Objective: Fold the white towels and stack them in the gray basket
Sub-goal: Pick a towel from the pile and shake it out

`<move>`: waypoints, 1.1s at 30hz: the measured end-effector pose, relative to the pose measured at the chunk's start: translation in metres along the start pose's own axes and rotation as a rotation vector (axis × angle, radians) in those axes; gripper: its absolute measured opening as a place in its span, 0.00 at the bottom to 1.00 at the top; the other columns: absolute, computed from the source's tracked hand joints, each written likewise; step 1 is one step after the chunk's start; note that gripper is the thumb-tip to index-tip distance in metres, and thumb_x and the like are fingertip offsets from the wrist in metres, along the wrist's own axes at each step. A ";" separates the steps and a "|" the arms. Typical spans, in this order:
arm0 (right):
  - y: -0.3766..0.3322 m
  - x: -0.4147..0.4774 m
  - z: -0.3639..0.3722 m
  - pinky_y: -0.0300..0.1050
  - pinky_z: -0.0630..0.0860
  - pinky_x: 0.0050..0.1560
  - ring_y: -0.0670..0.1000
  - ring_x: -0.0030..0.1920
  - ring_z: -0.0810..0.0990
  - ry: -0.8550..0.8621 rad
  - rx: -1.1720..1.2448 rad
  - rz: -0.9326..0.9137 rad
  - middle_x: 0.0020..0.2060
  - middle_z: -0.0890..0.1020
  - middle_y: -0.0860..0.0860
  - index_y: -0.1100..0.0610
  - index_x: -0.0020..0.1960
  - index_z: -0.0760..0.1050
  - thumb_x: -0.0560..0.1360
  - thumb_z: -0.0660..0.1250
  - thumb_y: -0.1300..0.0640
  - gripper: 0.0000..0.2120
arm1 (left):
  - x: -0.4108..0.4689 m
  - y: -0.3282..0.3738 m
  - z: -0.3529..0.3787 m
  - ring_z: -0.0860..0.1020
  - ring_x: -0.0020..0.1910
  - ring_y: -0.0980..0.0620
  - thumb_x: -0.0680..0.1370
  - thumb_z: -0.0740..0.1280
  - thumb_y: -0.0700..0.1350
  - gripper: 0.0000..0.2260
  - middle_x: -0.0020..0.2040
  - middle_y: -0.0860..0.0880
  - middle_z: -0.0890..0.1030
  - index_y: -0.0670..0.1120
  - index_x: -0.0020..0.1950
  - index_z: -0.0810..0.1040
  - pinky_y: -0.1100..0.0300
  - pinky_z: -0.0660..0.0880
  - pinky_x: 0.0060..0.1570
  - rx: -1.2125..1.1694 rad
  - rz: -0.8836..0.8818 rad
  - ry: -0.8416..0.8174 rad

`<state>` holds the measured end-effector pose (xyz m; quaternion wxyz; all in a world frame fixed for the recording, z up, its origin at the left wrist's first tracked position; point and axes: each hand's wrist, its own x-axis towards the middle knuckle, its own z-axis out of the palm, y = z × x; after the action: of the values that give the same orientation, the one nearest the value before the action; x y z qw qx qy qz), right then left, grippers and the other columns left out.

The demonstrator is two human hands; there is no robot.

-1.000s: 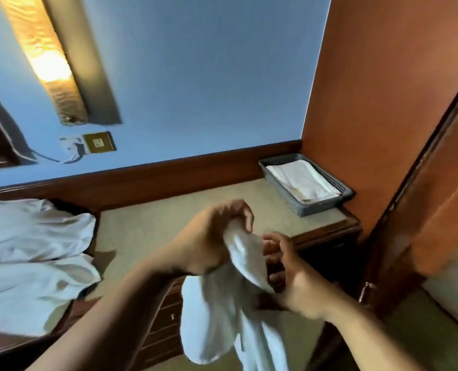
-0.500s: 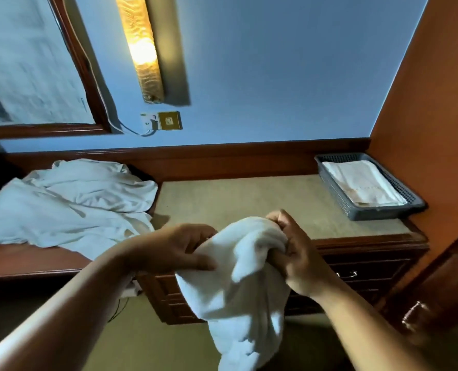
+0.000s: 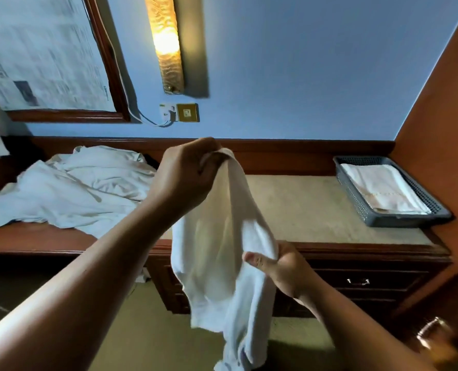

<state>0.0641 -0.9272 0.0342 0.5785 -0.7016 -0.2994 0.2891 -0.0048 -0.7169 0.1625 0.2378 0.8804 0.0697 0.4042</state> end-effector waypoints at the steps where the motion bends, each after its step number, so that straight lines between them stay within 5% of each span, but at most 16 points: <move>1: 0.003 0.002 -0.005 0.46 0.80 0.46 0.52 0.45 0.85 0.028 0.110 0.014 0.43 0.87 0.53 0.57 0.47 0.84 0.71 0.77 0.53 0.08 | 0.005 -0.005 -0.003 0.81 0.42 0.50 0.80 0.68 0.47 0.06 0.41 0.49 0.84 0.48 0.49 0.84 0.54 0.76 0.44 0.047 -0.020 0.020; 5: 0.029 0.010 -0.050 0.52 0.79 0.47 0.59 0.47 0.85 0.037 0.020 0.055 0.47 0.85 0.62 0.61 0.51 0.83 0.65 0.77 0.44 0.24 | 0.022 -0.045 -0.021 0.77 0.43 0.49 0.80 0.68 0.51 0.09 0.40 0.47 0.82 0.47 0.47 0.83 0.55 0.72 0.44 0.139 -0.263 0.137; 8: 0.062 0.010 -0.087 0.48 0.71 0.38 0.55 0.35 0.75 0.218 -0.151 0.122 0.32 0.77 0.56 0.64 0.41 0.75 0.60 0.78 0.31 0.35 | 0.023 -0.075 -0.034 0.77 0.42 0.48 0.79 0.70 0.51 0.10 0.36 0.48 0.79 0.50 0.40 0.78 0.55 0.72 0.42 0.101 -0.470 0.229; 11: 0.059 0.018 -0.101 0.42 0.70 0.31 0.53 0.31 0.73 0.388 -0.201 0.053 0.27 0.74 0.47 0.57 0.36 0.71 0.64 0.75 0.35 0.27 | 0.007 -0.088 -0.024 0.78 0.37 0.45 0.77 0.71 0.52 0.08 0.36 0.49 0.79 0.49 0.43 0.79 0.51 0.75 0.40 0.033 -0.504 0.208; 13: 0.032 0.026 -0.092 0.47 0.76 0.40 0.51 0.37 0.81 0.414 -0.225 -0.055 0.34 0.82 0.51 0.55 0.42 0.77 0.67 0.74 0.33 0.25 | -0.008 -0.080 -0.006 0.79 0.35 0.46 0.76 0.74 0.51 0.06 0.37 0.51 0.80 0.54 0.47 0.78 0.54 0.74 0.35 -0.102 -0.462 0.009; 17: -0.040 0.028 -0.047 0.39 0.70 0.33 0.42 0.32 0.75 0.170 -0.240 -0.342 0.33 0.81 0.49 0.52 0.40 0.77 0.75 0.71 0.40 0.16 | -0.041 -0.032 0.038 0.77 0.32 0.63 0.72 0.77 0.55 0.28 0.34 0.56 0.80 0.61 0.70 0.71 0.68 0.72 0.35 -0.116 -0.198 -0.648; 19: -0.068 0.025 -0.035 0.39 0.72 0.36 0.47 0.34 0.77 0.108 -0.170 -0.429 0.36 0.84 0.53 0.53 0.40 0.78 0.76 0.71 0.47 0.11 | -0.048 -0.019 0.056 0.80 0.37 0.66 0.75 0.75 0.53 0.20 0.38 0.60 0.83 0.57 0.65 0.78 0.70 0.74 0.40 -0.245 -0.139 -0.754; 21: -0.076 0.025 -0.036 0.41 0.73 0.40 0.48 0.37 0.78 0.125 -0.160 -0.464 0.37 0.84 0.50 0.55 0.40 0.79 0.75 0.72 0.47 0.12 | -0.043 -0.018 0.062 0.78 0.34 0.61 0.79 0.71 0.51 0.07 0.37 0.57 0.82 0.48 0.50 0.84 0.59 0.74 0.37 -0.350 -0.173 -0.683; 24: -0.057 0.025 -0.051 0.42 0.74 0.38 0.44 0.36 0.76 0.124 -0.304 -0.323 0.35 0.80 0.44 0.51 0.43 0.77 0.67 0.77 0.39 0.17 | -0.025 -0.025 0.052 0.72 0.32 0.56 0.80 0.67 0.52 0.14 0.33 0.53 0.75 0.42 0.44 0.81 0.58 0.68 0.33 -0.439 -0.250 -0.405; 28: 0.011 0.014 -0.055 0.41 0.79 0.43 0.39 0.40 0.83 -0.028 -0.486 0.029 0.38 0.85 0.41 0.44 0.44 0.79 0.68 0.79 0.47 0.10 | -0.002 -0.021 0.038 0.74 0.35 0.56 0.78 0.66 0.51 0.09 0.33 0.56 0.78 0.51 0.41 0.82 0.57 0.71 0.37 -0.475 -0.287 -0.190; 33: 0.092 -0.006 -0.088 0.49 0.79 0.41 0.47 0.36 0.82 0.294 -0.313 0.208 0.33 0.84 0.49 0.52 0.39 0.81 0.67 0.81 0.52 0.09 | 0.009 -0.049 0.019 0.74 0.38 0.50 0.81 0.67 0.50 0.13 0.35 0.53 0.78 0.59 0.37 0.84 0.53 0.72 0.42 -0.494 -0.610 0.168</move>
<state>0.1343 -1.0025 -0.0418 0.4670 -0.8444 -0.1793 0.1919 0.0186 -0.6777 0.1344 0.5450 0.6995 0.2479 0.3901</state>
